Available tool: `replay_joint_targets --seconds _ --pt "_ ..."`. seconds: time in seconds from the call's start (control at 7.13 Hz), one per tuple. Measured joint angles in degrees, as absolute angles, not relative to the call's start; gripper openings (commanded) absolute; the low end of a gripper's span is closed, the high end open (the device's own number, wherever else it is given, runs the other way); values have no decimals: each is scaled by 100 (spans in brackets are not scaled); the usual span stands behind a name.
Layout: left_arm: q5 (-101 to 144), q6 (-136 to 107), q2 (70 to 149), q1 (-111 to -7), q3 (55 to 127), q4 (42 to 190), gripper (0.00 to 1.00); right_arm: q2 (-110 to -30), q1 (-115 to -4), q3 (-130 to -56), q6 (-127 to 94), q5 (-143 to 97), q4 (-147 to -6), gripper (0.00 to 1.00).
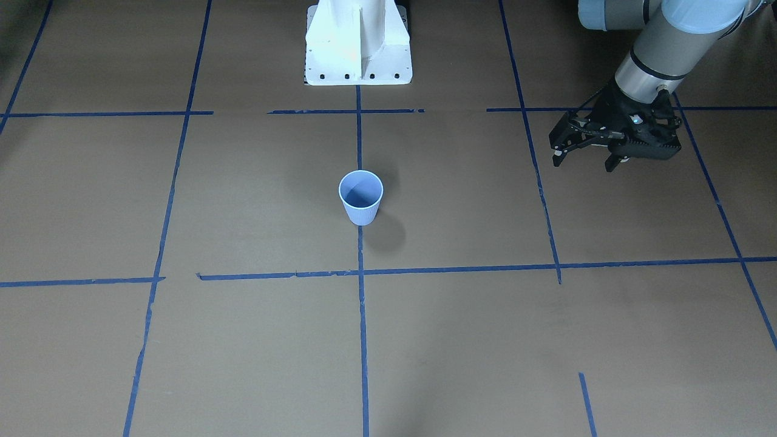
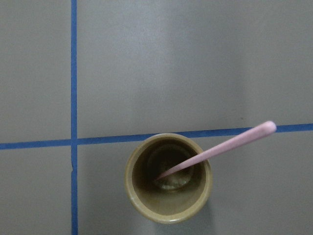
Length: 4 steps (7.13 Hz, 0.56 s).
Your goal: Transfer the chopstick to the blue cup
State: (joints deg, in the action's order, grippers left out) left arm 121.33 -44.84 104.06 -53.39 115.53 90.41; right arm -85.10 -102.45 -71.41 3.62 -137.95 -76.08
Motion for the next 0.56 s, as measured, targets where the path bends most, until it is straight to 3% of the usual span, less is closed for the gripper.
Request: replay_joint_targets --seconds 0.56 --pt "12145 -4504 10435 -5330 11537 9040 100 -8017 -10224 -6567 45 -13467 -7564 100"
